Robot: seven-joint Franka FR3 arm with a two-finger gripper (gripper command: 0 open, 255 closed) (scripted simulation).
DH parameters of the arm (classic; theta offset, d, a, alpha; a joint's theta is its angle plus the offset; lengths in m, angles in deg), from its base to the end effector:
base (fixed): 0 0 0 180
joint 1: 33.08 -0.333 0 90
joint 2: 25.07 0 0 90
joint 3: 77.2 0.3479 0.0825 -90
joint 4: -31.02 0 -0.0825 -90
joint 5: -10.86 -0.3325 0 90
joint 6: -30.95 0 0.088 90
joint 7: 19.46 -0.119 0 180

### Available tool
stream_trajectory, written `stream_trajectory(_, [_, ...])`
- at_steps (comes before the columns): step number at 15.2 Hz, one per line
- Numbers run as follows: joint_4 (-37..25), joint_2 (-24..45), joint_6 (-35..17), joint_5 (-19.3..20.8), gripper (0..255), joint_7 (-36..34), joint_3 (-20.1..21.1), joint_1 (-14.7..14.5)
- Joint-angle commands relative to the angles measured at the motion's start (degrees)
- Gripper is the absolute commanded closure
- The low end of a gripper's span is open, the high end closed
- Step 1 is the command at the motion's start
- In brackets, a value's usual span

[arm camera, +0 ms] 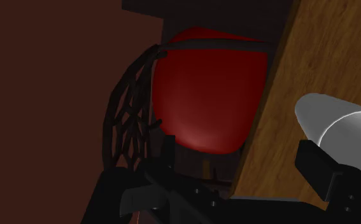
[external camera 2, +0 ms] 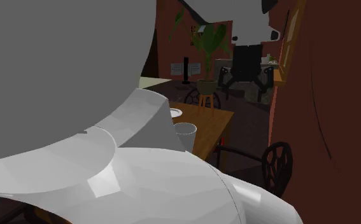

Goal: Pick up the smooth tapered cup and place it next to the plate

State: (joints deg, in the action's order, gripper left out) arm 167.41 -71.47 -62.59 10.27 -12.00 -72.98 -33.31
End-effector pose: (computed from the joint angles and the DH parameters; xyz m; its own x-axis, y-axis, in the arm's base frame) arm 0.2318 0.0282 0.6011 0.9810 0.1863 0.0544 0.1837 -0.9817 0.0505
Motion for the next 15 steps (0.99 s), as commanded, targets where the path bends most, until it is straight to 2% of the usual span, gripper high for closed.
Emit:
stream_trajectory(1, [0.0,0.0,0.0,0.0,0,0.0,0.0,0.0])
stream_trajectory(8, [7.3,3.5,-10.1,-7.1,0,-7.5,4.8,-2.0])
stream_trajectory(15, [11.1,11.1,-21.9,-14.2,0,-14.1,10.2,-4.5])
